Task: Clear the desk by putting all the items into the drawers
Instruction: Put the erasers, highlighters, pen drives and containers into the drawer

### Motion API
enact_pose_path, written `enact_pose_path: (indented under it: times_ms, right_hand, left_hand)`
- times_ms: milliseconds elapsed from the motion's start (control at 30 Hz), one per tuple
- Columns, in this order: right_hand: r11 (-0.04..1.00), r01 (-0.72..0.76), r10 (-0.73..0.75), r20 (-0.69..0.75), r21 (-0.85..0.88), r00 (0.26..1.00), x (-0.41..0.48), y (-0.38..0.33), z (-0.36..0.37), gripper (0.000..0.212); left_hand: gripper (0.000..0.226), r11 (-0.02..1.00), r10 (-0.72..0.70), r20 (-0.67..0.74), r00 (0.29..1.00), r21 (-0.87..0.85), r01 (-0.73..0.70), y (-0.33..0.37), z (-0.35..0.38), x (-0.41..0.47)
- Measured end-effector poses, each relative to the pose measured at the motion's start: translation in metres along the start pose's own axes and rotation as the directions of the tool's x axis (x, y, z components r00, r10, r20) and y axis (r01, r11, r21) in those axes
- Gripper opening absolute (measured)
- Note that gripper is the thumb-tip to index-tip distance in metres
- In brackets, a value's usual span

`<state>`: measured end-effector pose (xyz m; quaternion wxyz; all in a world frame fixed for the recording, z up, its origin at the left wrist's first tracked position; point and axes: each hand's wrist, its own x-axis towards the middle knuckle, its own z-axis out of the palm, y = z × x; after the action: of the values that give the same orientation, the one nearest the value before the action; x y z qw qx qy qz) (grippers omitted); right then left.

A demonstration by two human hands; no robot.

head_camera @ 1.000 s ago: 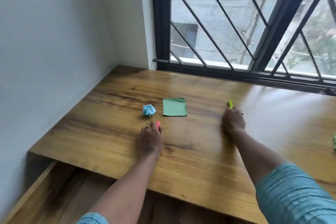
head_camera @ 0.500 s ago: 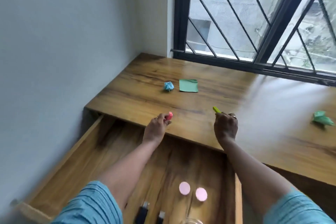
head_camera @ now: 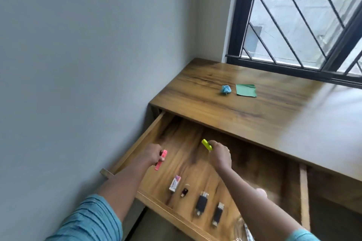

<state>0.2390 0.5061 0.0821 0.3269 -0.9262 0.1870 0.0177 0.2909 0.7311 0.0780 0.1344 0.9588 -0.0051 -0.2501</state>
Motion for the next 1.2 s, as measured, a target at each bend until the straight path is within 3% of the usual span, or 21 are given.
enact_pose_path:
  times_ms: [167,267,333,467,567,933,1200]
  right_hand:
    - [0.979,-0.161,0.127,0.247,0.125,0.961,-0.020,-0.048,0.069,0.023]
    - [0.916,-0.350,0.274,0.330,0.197,0.903,-0.021,-0.067,0.107,0.021]
    - [0.857,-0.460,0.365,0.357,0.233,0.860,-0.024,-0.075,0.128,0.016]
    - [0.794,-0.571,0.500,0.312,0.209,0.808,-0.035,-0.081,0.152,0.022]
    - [0.805,-0.577,0.530,0.269,0.139,0.804,-0.040,-0.087,0.159,0.022]
    - [0.877,-0.477,0.453,0.242,0.051,0.858,-0.055,-0.106,0.172,0.026]
    - [0.890,-0.452,0.436,0.180,0.064,0.882,-0.054,-0.108,0.158,0.024]
  left_hand:
    - [0.002,1.000,-0.029,0.034,0.999,0.008,0.029,-0.032,0.016,0.013]
    - [0.014,0.996,-0.073,0.069,0.995,-0.040,0.076,-0.050,0.024,0.026]
    - [0.006,0.996,-0.083,0.093,0.992,-0.015,0.085,-0.059,0.029,0.031]
    - [0.023,0.997,-0.071,0.127,0.989,-0.020,0.074,-0.067,0.039,0.039]
    - [0.008,0.998,-0.056,0.158,0.986,-0.032,0.062,-0.069,0.040,0.044]
    - [0.014,0.998,-0.044,0.112,0.993,-0.029,0.047,-0.076,0.034,0.046]
    - [0.012,0.997,0.076,0.013,0.997,0.028,-0.076,-0.068,0.009,0.043]
